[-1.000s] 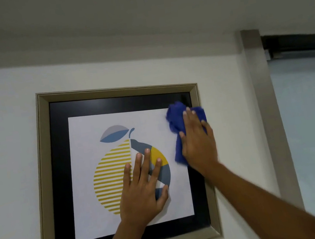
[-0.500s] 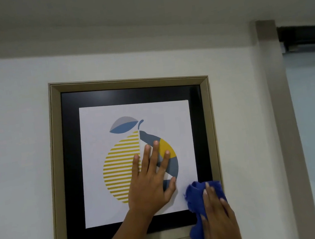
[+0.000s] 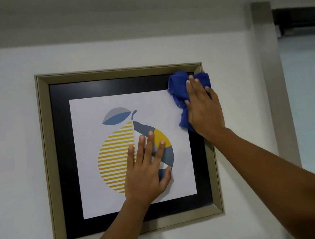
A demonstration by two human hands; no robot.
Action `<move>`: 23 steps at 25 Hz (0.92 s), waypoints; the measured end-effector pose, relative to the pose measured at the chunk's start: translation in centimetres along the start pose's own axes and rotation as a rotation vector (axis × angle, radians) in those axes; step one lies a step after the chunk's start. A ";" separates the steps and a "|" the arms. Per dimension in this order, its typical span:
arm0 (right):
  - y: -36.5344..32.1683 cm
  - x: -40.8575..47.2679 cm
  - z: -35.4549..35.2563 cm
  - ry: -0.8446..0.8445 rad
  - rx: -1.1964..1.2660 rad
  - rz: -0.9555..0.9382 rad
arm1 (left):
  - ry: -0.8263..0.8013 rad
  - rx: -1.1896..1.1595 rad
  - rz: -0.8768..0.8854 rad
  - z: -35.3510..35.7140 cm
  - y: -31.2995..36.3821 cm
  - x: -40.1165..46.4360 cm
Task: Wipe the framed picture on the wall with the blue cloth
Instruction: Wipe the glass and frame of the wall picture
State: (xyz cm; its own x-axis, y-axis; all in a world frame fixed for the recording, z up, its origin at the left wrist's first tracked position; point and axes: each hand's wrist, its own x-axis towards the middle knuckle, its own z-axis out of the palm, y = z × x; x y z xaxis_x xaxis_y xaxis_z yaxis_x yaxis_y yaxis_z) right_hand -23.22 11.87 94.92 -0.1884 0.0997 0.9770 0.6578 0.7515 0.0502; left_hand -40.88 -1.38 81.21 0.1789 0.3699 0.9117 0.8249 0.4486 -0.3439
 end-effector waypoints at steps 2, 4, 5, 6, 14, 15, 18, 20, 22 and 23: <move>-0.3 -4.4 1.1 0.003 0.031 0.021 | 0.010 -0.002 0.004 0.2 0.0 -0.3; -1.2 -12.9 2.5 -0.046 0.056 0.018 | 0.008 0.000 0.016 0.2 0.0 -0.8; -1.6 -17.6 3.1 -0.082 0.045 0.006 | 0.006 0.001 0.017 0.2 0.0 -0.8; -1.8 -21.7 3.3 -0.126 0.033 -0.011 | -0.001 -0.001 0.017 0.1 0.0 -0.8; -0.1 -15.6 2.0 -0.171 -0.023 -0.095 | -0.025 -0.011 0.015 -0.2 -0.2 -0.6; 0.3 -12.1 1.4 -0.139 -0.031 -0.089 | -0.037 -0.005 0.009 -0.5 -0.1 -0.6; 0.4 -2.5 -0.8 -0.087 -0.069 -0.034 | -0.041 -0.021 0.006 -0.8 -0.1 -0.5; 0.4 -0.3 -0.8 -0.038 -0.069 -0.020 | -0.041 -0.029 0.008 -0.7 -0.1 -0.4; 0.2 -3.1 -0.1 -0.007 -0.027 0.022 | -0.023 -0.032 0.009 -0.4 -0.1 -0.4; -0.1 -6.3 0.6 -0.012 -0.001 0.037 | -0.024 -0.033 0.009 -0.3 -0.1 -0.5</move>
State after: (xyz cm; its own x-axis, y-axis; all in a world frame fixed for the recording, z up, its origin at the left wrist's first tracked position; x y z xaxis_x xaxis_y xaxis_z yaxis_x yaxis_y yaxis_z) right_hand -22.51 11.52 88.66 -0.1722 0.1354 0.9757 0.6651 0.7466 0.0138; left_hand -40.89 -1.86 80.81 0.1738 0.3936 0.9027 0.8405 0.4184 -0.3442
